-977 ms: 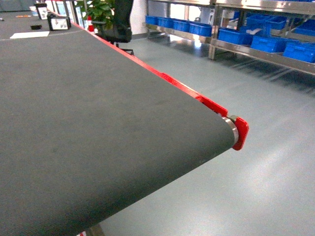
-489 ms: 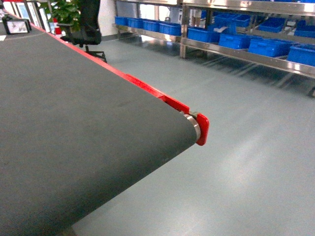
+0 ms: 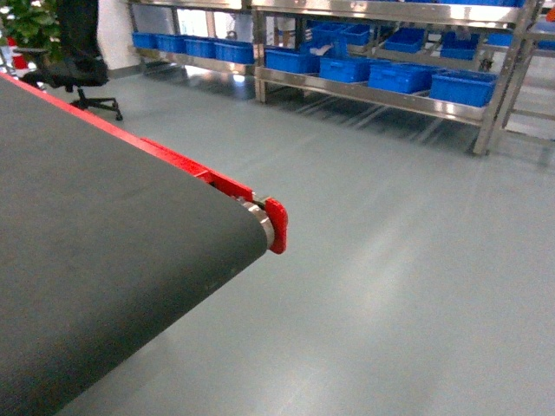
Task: Sort blue parts and orange caps into right shelf containers
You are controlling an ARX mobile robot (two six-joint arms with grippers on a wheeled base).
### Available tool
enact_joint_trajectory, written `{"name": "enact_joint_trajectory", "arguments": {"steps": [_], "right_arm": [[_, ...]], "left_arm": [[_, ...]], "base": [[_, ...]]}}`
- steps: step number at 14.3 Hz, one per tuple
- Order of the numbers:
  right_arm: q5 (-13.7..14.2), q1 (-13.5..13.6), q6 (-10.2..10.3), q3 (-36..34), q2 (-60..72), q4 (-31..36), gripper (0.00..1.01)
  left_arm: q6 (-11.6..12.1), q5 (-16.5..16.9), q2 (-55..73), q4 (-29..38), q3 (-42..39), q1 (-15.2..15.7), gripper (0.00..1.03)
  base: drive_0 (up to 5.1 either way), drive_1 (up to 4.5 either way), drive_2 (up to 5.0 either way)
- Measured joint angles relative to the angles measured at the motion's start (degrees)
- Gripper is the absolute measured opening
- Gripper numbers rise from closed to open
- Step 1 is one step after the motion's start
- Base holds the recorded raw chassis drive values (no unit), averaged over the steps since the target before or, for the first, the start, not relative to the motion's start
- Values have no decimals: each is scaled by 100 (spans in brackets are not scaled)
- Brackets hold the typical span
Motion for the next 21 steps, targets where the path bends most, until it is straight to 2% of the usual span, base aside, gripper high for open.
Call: {"name": "enact_joint_trajectory", "arguments": {"steps": [21], "right_arm": [[0, 0, 0, 0, 0, 0, 45]], "left_arm": [[0, 2, 0, 0, 0, 0, 44]], "base": [[-164, -164, -164]]}}
